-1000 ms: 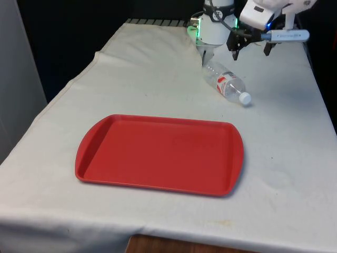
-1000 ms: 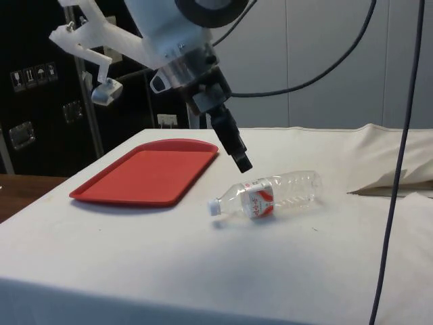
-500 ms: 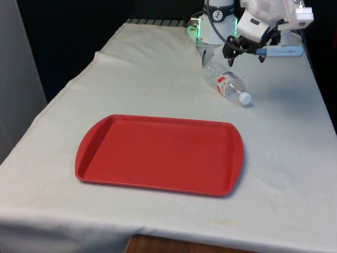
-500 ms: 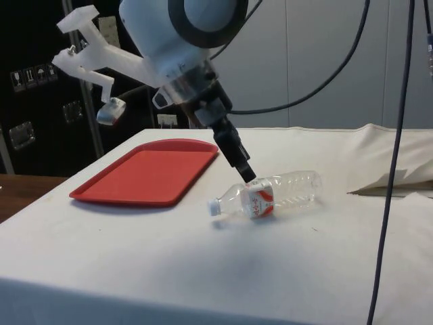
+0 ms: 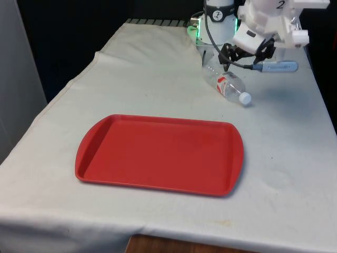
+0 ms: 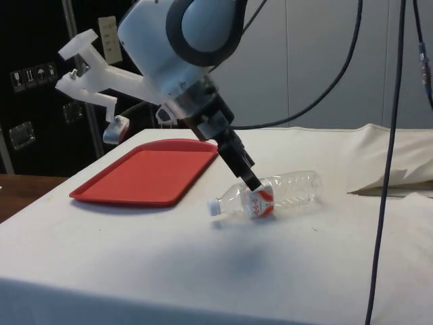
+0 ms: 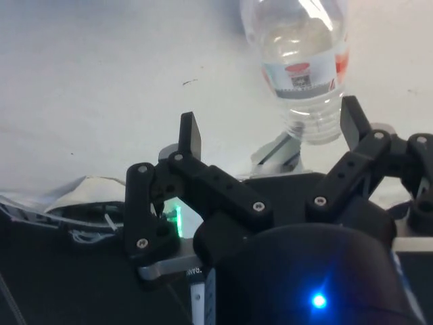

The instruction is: Place the bottle upright on the tray.

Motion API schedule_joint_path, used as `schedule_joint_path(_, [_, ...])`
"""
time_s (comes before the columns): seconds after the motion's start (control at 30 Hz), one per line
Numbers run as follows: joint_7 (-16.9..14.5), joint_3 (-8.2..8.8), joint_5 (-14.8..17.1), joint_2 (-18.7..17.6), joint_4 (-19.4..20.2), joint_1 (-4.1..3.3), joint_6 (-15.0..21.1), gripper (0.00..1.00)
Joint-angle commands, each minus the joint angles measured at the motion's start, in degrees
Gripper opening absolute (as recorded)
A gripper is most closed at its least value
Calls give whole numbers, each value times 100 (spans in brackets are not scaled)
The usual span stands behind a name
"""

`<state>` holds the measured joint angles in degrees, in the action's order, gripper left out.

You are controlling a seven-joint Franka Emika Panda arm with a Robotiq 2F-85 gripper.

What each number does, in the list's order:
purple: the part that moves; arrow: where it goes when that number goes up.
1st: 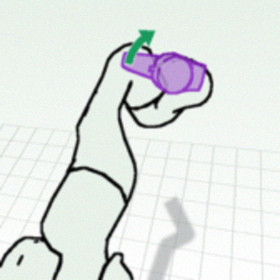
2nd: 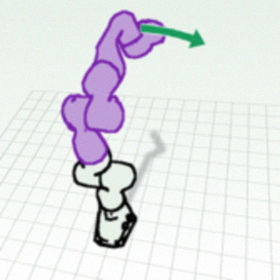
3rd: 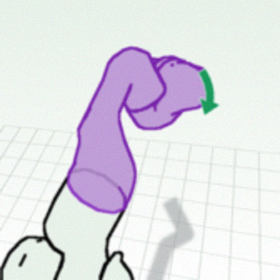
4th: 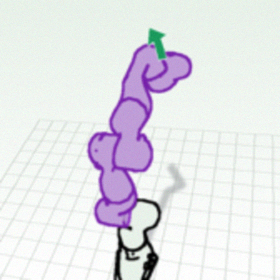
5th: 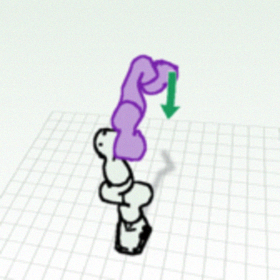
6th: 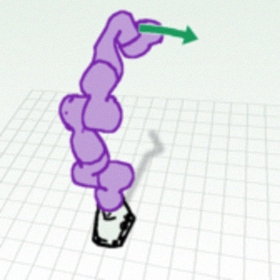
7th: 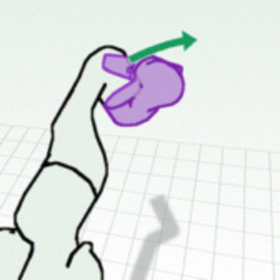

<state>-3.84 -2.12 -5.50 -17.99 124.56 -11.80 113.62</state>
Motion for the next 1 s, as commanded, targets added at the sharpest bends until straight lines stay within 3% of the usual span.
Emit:
schedule_joint_path(0.0, [52, 17, -69, -92, -97, -11, -126, 100])
schedule_joint_path(0.1, [29, 6, -52, -97, -103, 0, -115, 100])
schedule_joint_path(0.13, [69, 29, -120, -223, -252, -6, -292, 100])
schedule_joint_path(0.63, [52, 86, -235, -842, -968, -6, -940, 100])
schedule_joint_path(0.97, [29, 86, -235, -1249, -1283, 0, -1123, 100])
